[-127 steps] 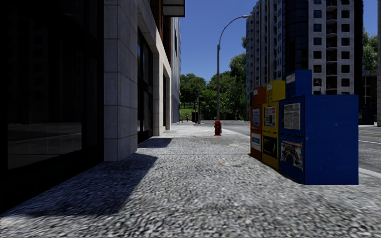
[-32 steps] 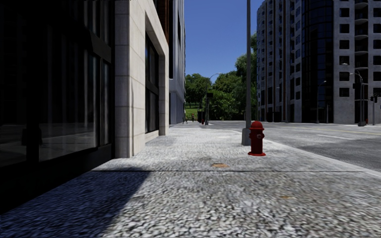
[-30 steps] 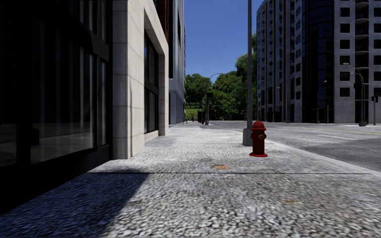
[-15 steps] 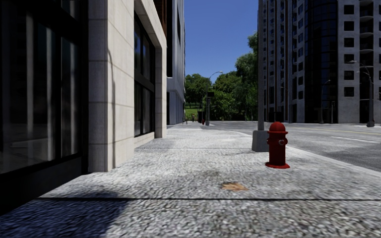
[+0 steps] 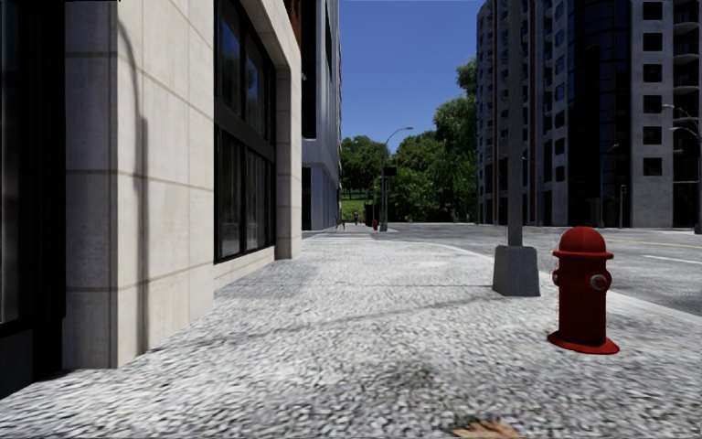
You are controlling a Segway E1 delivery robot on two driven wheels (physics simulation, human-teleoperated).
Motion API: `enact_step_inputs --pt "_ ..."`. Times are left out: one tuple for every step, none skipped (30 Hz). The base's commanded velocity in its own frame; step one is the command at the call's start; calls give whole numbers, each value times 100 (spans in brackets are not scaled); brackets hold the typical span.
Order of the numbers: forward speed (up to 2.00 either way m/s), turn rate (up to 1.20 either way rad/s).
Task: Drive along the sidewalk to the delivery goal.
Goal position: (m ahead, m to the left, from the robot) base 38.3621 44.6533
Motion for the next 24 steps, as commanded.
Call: enact_step_inputs --pt "199 0" --pt "199 0" --pt "199 0" --pt "199 0" --pt "199 0" --pt "199 0" --pt "199 0" --pt "199 0" --pt "199 0" --pt "199 0" --pt "199 0" --pt "199 0" --pt "199 0" --pt "199 0" --pt "199 0" --pt "199 0" --pt "199 0" --pt "199 0" --pt "199 0" --pt "199 0" --pt "199 0" --pt "199 0" --pt "199 0" --pt "199 0"
